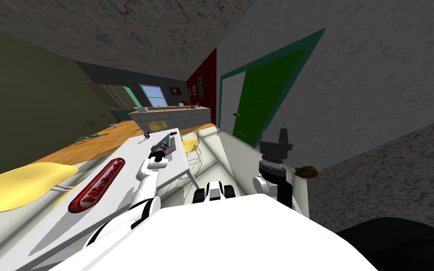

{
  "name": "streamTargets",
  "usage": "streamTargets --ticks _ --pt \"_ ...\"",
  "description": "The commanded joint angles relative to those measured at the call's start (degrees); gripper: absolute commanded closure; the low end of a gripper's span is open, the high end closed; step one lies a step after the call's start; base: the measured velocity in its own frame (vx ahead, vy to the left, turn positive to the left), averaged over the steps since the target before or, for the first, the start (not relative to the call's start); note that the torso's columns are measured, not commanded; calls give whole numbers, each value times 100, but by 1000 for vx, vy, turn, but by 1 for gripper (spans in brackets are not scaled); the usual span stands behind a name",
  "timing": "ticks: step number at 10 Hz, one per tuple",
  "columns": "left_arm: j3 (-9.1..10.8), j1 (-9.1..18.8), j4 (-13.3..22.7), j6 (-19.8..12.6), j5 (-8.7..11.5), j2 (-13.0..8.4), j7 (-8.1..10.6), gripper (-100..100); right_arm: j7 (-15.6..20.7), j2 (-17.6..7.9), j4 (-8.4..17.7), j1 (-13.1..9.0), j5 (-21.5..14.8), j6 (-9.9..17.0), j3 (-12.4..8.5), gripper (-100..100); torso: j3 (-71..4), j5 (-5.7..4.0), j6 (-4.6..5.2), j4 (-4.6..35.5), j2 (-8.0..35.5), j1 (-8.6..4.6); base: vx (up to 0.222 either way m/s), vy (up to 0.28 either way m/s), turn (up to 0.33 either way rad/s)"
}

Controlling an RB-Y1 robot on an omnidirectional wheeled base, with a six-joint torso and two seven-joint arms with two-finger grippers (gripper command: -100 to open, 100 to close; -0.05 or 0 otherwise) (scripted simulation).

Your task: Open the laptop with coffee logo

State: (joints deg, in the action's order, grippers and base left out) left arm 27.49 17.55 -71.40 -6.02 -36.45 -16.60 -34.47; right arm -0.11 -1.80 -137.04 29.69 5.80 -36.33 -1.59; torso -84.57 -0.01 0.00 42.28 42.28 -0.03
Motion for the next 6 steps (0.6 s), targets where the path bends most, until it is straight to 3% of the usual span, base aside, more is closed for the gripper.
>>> streamTargets --ticks 1,2,3,6 --pt "-277 305 91 -366 98 -242 46 -100 0 0 0 0 0 0 0 0 2 1 0 1 4 5 -62 6 27" --pt "-183 244 94 -244 50 -164 30 -100 0 0 0 0 0 0 0 0 2 2 0 1 2 6 -25 3 1" --pt "-190 257 102 -263 51 -171 32 0 0 0 0 0 0 0 0 0 -4 2 -1 -3 -9 5 -6 1 0" --pt "-189 255 101 -261 51 -171 32 0 0 0 0 1 0 0 0 0 -2 1 0 -1 -4 2 0 0 0"
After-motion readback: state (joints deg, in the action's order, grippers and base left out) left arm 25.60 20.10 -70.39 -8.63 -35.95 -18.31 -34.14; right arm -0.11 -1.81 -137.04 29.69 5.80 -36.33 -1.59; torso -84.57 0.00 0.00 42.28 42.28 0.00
